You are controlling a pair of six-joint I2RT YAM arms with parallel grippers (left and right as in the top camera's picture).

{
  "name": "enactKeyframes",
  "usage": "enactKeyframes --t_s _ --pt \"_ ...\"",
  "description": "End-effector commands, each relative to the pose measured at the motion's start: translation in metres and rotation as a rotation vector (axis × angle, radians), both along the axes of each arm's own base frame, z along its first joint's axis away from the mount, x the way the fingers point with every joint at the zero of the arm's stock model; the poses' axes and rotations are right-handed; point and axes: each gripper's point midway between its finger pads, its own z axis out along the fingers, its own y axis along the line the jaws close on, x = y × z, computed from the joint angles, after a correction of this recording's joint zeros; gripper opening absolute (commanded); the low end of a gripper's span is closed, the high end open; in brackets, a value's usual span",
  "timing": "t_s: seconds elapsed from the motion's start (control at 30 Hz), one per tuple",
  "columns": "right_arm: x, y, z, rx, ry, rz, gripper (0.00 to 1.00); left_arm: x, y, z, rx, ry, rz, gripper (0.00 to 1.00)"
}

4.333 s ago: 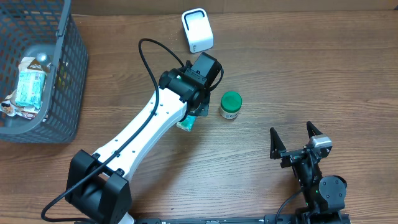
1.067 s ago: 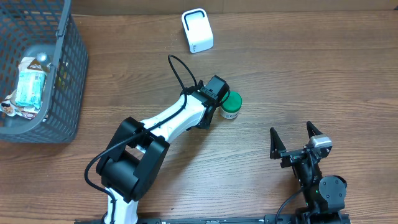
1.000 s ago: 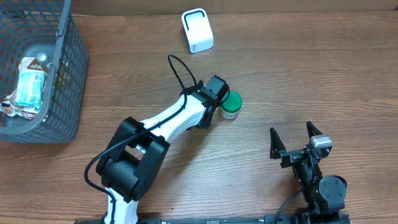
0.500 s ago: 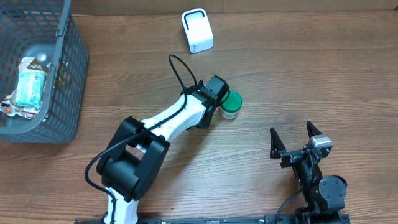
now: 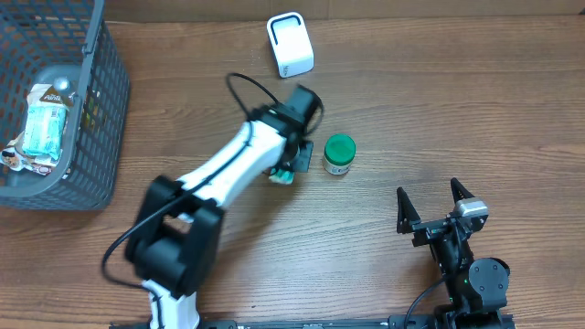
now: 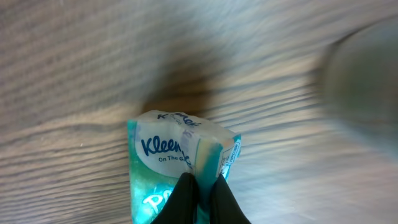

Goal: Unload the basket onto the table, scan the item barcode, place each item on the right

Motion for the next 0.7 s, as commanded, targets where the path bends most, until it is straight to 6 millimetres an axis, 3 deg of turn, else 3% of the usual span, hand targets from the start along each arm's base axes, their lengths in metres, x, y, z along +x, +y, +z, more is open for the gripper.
enactKeyframes --t_s 0.0,0.33,0.67 --pt "0.000 -0.001 -0.003 -0.001 -0.001 -0.008 1.00 0.002 -0.026 0.066 -0.346 0.020 -0.006 0.04" --pt "0.000 -0.001 -0.003 -0.001 -0.001 -0.008 1.00 0.004 -0.020 0.079 -0.641 0.160 -0.004 0.04" --pt "0.000 -0.001 -0.003 -0.001 -0.001 -0.008 1.00 -0.003 -0.012 0.078 -0.778 0.213 -0.018 0.04"
